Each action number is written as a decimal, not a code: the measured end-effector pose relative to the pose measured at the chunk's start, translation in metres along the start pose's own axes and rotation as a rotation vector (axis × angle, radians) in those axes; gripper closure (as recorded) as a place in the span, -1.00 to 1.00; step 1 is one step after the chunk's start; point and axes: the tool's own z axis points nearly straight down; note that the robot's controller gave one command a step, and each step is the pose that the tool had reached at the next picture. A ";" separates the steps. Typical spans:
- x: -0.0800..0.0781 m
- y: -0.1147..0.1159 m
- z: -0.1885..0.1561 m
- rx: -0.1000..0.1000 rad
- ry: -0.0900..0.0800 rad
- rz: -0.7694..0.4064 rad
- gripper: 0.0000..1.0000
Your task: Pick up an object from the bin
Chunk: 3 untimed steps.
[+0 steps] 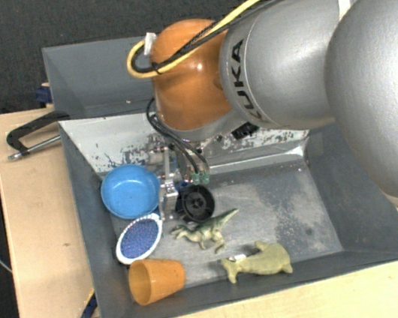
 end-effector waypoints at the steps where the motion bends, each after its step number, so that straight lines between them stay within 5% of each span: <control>1: 0.000 -0.028 0.067 0.003 0.006 0.083 -1.00; 2: 0.011 -0.045 0.094 -0.006 -0.013 0.042 -1.00; 3: 0.009 -0.046 0.092 -0.004 -0.019 0.042 1.00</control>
Offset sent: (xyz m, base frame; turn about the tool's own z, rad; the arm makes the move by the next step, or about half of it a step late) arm 0.0005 -0.0276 -0.0644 0.0824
